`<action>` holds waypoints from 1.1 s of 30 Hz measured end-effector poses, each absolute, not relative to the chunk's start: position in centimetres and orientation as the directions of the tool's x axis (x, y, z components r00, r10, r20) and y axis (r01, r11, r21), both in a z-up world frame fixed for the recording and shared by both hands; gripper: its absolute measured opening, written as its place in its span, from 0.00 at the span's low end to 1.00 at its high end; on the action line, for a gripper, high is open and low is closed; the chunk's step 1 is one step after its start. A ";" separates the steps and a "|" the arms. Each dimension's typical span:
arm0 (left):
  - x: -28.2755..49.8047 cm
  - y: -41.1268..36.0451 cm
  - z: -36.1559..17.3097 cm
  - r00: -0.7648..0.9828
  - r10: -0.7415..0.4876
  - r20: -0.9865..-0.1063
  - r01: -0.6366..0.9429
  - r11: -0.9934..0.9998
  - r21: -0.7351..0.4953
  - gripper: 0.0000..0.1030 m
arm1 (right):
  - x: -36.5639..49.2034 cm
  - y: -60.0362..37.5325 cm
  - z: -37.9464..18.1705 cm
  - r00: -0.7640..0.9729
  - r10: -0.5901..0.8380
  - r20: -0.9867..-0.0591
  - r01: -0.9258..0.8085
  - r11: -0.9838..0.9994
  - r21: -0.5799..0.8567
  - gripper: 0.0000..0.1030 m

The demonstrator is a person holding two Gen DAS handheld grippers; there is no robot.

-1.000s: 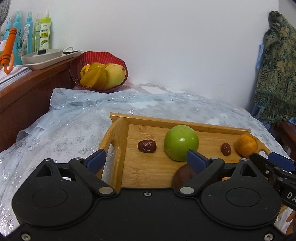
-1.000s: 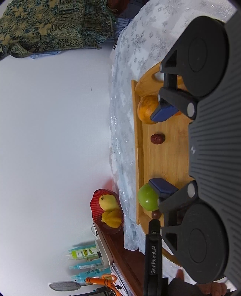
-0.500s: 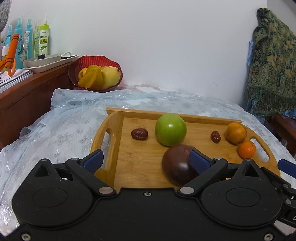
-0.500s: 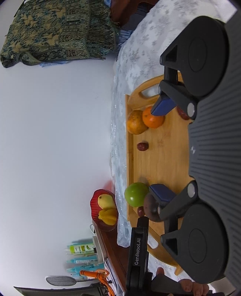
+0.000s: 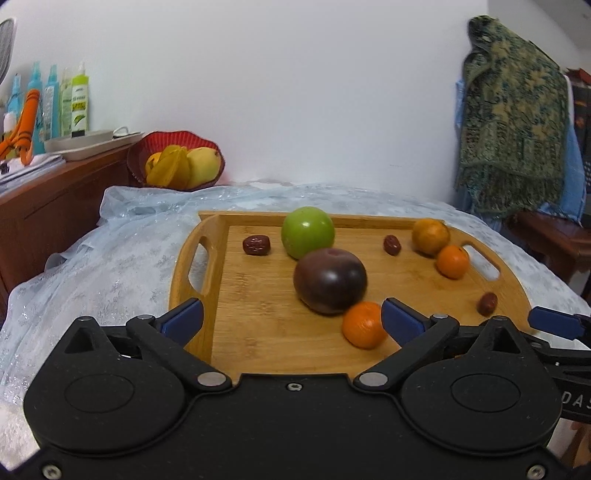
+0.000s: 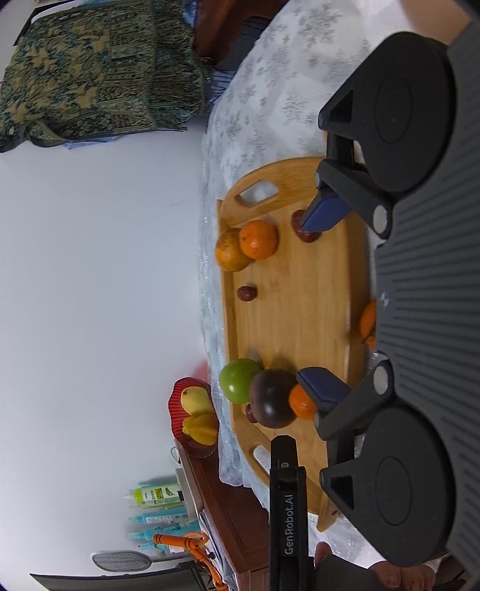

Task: Organize fruits
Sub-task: 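Move both tools back toward the remaining mandarin and date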

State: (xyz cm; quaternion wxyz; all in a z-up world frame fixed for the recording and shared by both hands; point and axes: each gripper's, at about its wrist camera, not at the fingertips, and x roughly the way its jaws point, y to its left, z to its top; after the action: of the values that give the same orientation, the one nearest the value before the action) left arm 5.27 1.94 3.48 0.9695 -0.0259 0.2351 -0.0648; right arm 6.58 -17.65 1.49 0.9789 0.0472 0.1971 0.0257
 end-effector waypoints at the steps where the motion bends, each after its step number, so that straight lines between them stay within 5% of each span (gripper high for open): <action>1: 4.9 1.8 3.4 0.881 -0.144 -0.451 0.121 0.989 -0.080 1.00 | 6.4 -17.7 1.4 0.920 0.069 -0.387 -0.030 0.994 0.106 0.87; 9: 2.3 0.6 2.2 0.868 -0.184 -0.461 0.177 0.982 -0.059 1.00 | 5.0 -18.0 0.8 0.913 0.060 -0.405 -0.003 0.990 0.140 0.85; 16: 1.6 -0.2 1.5 0.847 -0.221 -0.483 0.221 0.973 -0.057 1.00 | 4.6 -19.0 0.7 0.903 0.095 -0.420 -0.008 0.979 0.205 0.71; 27: 1.0 -1.8 0.7 0.779 -0.333 -0.531 0.339 0.937 -0.089 0.98 | 6.7 -21.7 0.6 0.779 0.255 -0.573 -0.094 0.951 0.296 0.62; 33: 0.9 -3.3 0.4 0.733 -0.391 -0.556 0.409 0.907 -0.100 0.76 | 7.1 -22.6 0.6 0.773 0.258 -0.580 -0.099 0.952 0.291 0.63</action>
State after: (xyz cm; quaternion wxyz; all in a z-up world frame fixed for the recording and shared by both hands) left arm 0.88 -3.33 0.38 0.9308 0.0147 0.2954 -0.2148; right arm 7.11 -22.64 0.62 0.9335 0.1231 0.3230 0.0954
